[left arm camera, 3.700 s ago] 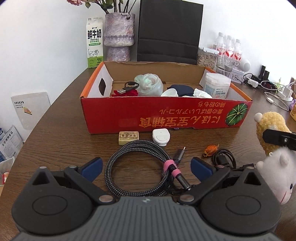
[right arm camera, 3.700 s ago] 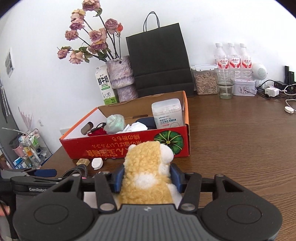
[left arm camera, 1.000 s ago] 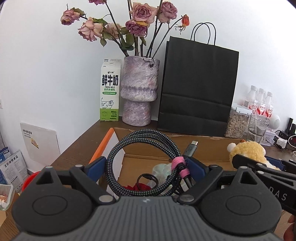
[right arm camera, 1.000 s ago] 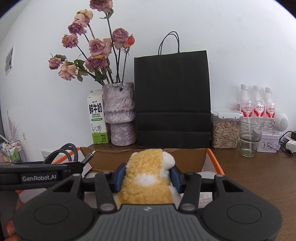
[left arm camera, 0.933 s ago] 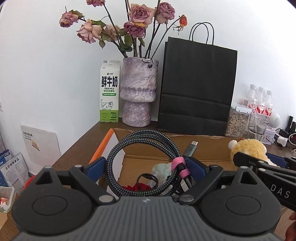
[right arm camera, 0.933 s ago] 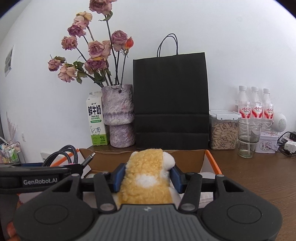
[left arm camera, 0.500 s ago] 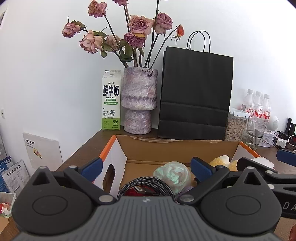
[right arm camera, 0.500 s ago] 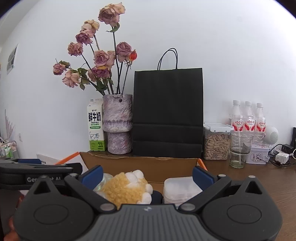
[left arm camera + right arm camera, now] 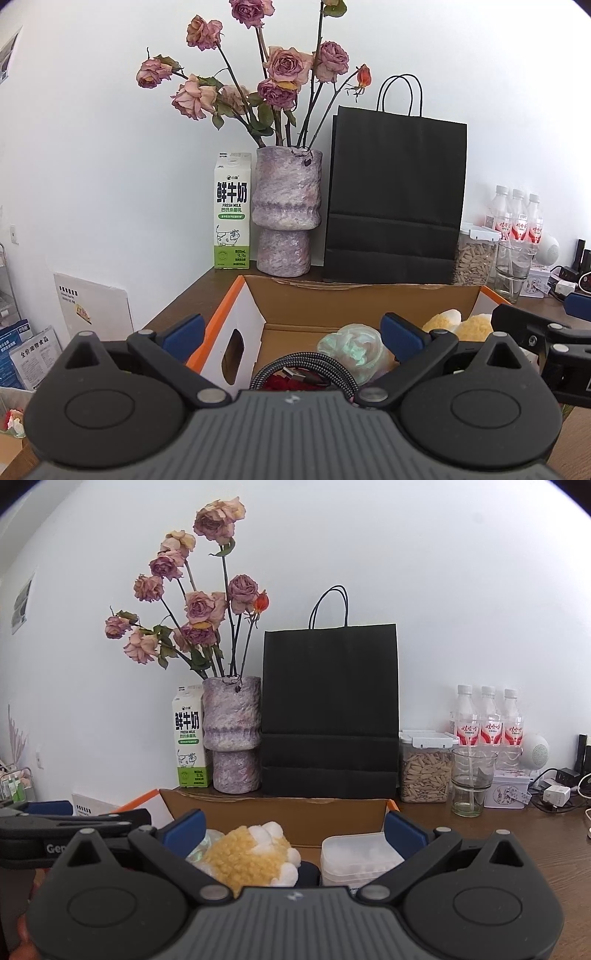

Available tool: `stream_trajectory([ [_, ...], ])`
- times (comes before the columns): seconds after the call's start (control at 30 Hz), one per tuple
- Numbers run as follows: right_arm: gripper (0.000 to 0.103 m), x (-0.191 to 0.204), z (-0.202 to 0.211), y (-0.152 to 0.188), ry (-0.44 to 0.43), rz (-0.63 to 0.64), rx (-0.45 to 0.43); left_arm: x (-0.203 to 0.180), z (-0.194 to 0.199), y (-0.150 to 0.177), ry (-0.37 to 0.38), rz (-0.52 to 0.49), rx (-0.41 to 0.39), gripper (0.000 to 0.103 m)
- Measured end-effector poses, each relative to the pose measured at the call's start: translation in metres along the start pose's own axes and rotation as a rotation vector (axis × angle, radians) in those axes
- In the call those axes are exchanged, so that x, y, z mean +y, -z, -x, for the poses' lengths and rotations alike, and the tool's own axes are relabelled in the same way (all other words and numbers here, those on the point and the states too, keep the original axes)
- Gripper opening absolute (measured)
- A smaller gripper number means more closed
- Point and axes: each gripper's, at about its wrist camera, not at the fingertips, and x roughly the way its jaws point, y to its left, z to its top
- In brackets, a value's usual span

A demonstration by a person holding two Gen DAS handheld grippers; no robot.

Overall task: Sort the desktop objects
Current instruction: 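Open both grippers to drop the toy and cable into the box, then withdraw both grippers from the box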

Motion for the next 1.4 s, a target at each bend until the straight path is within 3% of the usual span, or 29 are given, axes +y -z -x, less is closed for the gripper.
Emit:
stream_trajectory([
  [0.8,0.103,-0.008,0.035,0.017,0.039,0.032,-0.018,0.015,0.03,0.014,-0.031,-0.02,-0.008,0.103],
  [1.1,0.103,-0.001,0.05,0.034,0.022,0.074,0.04,0.025,0.047,0.023,-0.058,-0.023,0.016,0.103],
  [1.4,0.103,0.004,0.069,0.047,-0.014,0.073,0.111,0.028,0.06,0.039,-0.041,-0.018,0.097,0.103],
])
